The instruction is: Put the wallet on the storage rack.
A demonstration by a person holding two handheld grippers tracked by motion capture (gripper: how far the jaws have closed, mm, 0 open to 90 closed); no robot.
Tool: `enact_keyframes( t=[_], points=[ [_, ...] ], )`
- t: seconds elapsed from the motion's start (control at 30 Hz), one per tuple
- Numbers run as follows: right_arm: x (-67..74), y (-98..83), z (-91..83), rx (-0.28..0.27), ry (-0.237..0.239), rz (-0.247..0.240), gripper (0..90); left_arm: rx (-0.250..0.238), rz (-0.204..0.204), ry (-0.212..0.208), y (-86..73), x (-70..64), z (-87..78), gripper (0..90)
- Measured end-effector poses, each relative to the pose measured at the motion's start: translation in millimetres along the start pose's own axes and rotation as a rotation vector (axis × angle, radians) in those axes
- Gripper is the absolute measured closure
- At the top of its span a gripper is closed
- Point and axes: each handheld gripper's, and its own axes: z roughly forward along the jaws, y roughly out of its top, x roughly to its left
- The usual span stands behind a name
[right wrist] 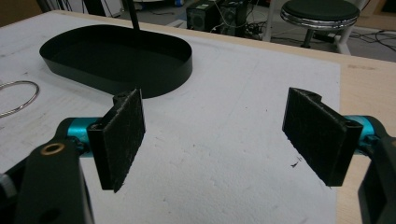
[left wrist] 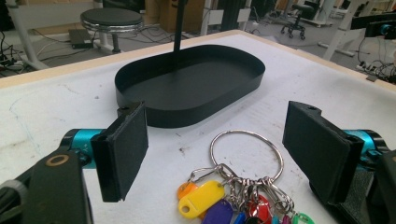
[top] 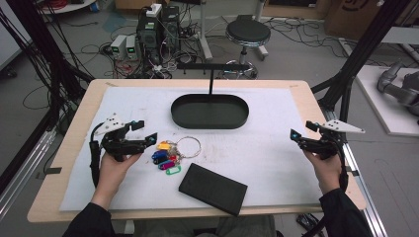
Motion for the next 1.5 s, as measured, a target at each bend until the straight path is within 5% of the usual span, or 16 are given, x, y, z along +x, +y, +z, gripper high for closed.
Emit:
enact_keyframes(
  t=[0.23, 0.73, 0.97, 1.5],
  points=[
    [0.9, -0.3, 0.9, 0.005, -0.003, -0.008, 21.3, -0.004, 0.055, -0.006, 4.5, -6.4, 4.3, 23.6],
    [-0.5, -5.5, -4.2, 0.003, -0.022, -0.008, 21.3, -0.025, 0.059, -0.019, 13.4, -16.7, 26.5, 23.6],
    [-1.5, -6.7, -5.2, 0.005, -0.029, -0.003, 21.3, 0.015, 0.061, -0.019, 12.9, -21.3, 40.1, 23.6],
    [-2.4, -7.6, -4.0, 0.011, -0.029, -0.014, 21.4, 0.1, 0.065, -0.16, -3.9, -46.0, 60.1, 31.1]
  ],
)
